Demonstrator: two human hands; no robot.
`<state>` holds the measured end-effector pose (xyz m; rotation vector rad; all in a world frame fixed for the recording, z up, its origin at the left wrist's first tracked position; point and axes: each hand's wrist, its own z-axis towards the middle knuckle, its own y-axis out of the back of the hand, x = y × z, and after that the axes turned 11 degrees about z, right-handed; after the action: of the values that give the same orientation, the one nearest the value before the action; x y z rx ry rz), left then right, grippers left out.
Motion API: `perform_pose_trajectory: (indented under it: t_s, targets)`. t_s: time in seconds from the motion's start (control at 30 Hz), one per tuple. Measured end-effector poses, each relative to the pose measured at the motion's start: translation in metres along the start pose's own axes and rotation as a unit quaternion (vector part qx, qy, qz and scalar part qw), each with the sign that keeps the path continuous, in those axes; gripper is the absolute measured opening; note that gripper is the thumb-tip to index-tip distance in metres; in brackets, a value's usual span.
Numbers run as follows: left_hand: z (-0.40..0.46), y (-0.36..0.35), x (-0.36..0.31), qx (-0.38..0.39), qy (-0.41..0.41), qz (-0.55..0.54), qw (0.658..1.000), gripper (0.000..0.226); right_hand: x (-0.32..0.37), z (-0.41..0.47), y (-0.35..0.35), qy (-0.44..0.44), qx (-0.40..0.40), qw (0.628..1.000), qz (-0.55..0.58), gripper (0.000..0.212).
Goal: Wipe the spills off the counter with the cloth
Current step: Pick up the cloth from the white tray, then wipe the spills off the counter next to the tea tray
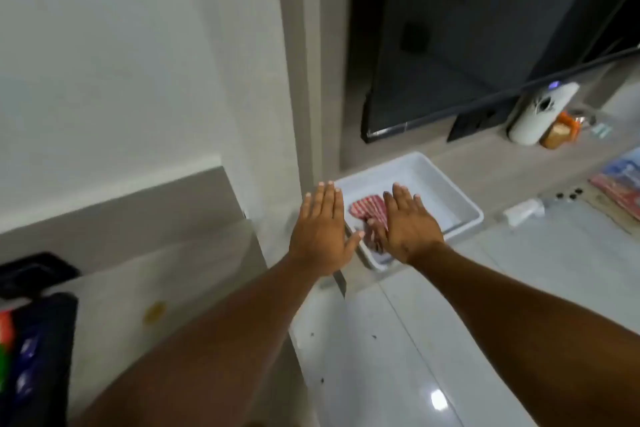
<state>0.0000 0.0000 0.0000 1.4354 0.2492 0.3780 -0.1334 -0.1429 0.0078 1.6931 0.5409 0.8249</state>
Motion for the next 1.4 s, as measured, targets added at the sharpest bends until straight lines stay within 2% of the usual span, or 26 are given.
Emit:
perform_pose_trajectory:
  t_s: [0.17,0.27,0.4,0.53,0.67,0.8,1.0,1.2,1.27,1.4]
  targets:
    - [0.018,-0.058,-0.022,0.066,0.016,0.008,0.998,0.094,-0.021,0.031,-0.048,-0.034,0.051,0.997,0.05,0.078]
    - [0.029,-0.074,-0.024,0.073,0.015,0.001,0.997,0.097,-0.024,0.047,-0.061,-0.03,0.078,0.996,0.04,0.077]
    - [0.035,-0.089,-0.021,0.094,0.008,0.001,0.996,0.1,-0.014,0.06,-0.078,-0.039,0.134,0.99,0.026,0.088]
    - [0.038,-0.099,-0.021,0.101,0.023,0.0,0.995,0.095,-0.007,0.065,-0.087,-0.058,0.107,0.992,0.033,0.086]
    - [0.034,-0.095,-0.021,0.09,0.023,-0.008,0.996,0.092,-0.008,0.065,-0.076,-0.059,0.102,0.992,0.041,0.068]
    - [0.015,-0.078,-0.016,0.063,0.016,-0.02,0.998,0.089,-0.006,0.047,-0.059,-0.082,0.073,0.993,0.046,0.07]
    - [-0.044,-0.04,-0.005,0.019,0.005,-0.04,0.999,0.083,0.043,-0.018,-0.033,-0.066,-0.013,0.995,0.079,0.08]
    - [-0.15,-0.002,0.031,0.017,0.043,-0.027,0.999,0.082,0.133,-0.122,-0.041,0.003,-0.001,0.994,0.107,0.088]
    - [-0.194,0.008,0.045,0.019,0.074,-0.043,0.996,0.082,0.165,-0.156,-0.048,0.005,0.013,0.991,0.13,0.079]
    - [-0.31,0.007,0.078,0.044,0.152,-0.068,0.985,0.086,0.21,-0.231,-0.088,-0.047,0.048,0.987,0.148,0.061]
